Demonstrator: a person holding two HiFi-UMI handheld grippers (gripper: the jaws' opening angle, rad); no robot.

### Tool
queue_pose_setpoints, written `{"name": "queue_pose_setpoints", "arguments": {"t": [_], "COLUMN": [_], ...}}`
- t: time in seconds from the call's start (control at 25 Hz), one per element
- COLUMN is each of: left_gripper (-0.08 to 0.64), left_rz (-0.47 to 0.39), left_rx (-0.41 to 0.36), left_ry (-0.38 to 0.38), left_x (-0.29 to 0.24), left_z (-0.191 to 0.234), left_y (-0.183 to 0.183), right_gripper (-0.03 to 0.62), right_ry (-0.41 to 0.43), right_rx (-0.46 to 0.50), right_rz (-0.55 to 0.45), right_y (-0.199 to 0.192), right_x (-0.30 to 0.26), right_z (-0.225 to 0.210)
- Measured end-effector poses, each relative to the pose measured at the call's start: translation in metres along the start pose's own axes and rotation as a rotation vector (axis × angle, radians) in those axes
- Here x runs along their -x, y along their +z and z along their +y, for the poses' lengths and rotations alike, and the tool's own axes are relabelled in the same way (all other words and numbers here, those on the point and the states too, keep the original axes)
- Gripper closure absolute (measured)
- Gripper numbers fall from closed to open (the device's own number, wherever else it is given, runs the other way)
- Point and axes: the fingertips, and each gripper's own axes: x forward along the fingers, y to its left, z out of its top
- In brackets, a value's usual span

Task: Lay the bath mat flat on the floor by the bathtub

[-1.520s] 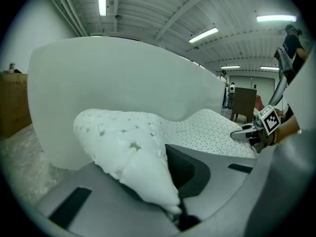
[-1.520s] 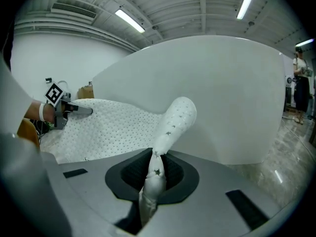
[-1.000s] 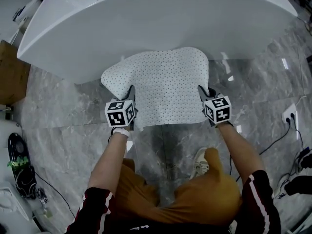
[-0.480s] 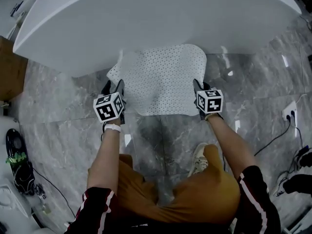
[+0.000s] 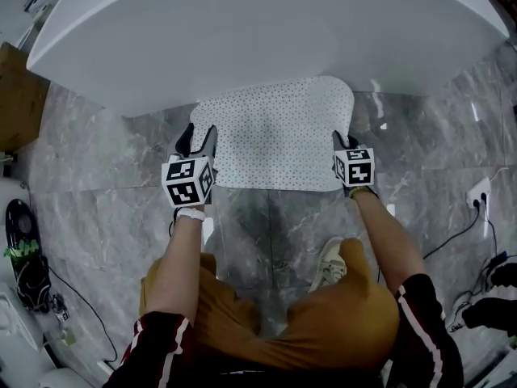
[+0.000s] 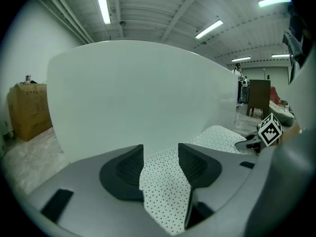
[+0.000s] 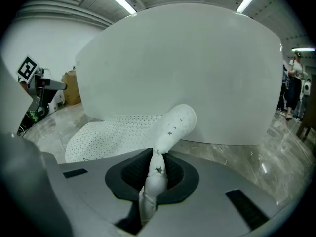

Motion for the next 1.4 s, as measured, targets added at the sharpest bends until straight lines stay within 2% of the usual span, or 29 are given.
{"name": "queue_pose_setpoints", "arguments": {"t": [0.16, 0.32, 0.48, 0.64, 0.8, 0.92, 1.24, 1.4], "left_gripper": [0.331, 0.331, 0.331, 0.331, 0.331, 0.331, 0.331, 0.33], "left_rz": [-0.014, -0.017, -0.019, -0.017, -0.024, -0.029, -0.054, -0.08], "left_rx": [-0.005, -0.008, -0.012, -0.005, -0.019, -0.02, -0.04, -0.058], "left_ry": [-0.016, -0.032, -0.045, -0.061, -0.075, -0.093, -0.135, -0.136], "left_x": [0.004, 0.004, 0.001, -0.002, -0.003, -0.005, -0.006, 0.0], "left_z": [-0.003, -0.006, -0.01, -0.014, -0.019, -0.021, -0.038, -0.038], "left_y": [0.004, 0.003, 0.002, 0.002, 0.002, 0.003, 0.008, 0.022], "right_gripper": [0.546, 0.546, 0.537, 0.498, 0.408, 0.402, 0.394, 0.394], "right_ry": [-0.055, -0.118, -0.144, -0.187, -0.272, -0.337, -0.35, -0.348], "right_rx": [0.033, -0.01, -0.002, 0.022, 0.012, -0.012, -0.023, -0.047], "right_rz": [0.019, 0.033, 0.053, 0.062, 0.045, 0.004, -0.005, -0.018], "right_y": [-0.004, -0.012, -0.023, -0.029, -0.028, -0.022, -0.035, -0.027], "right_x": [0.005, 0.011, 0.015, 0.016, 0.025, 0.038, 0.052, 0.07], "right_z": [-0.021, -0.051, -0.061, -0.06, -0.076, -0.089, -0.095, -0.094]}}
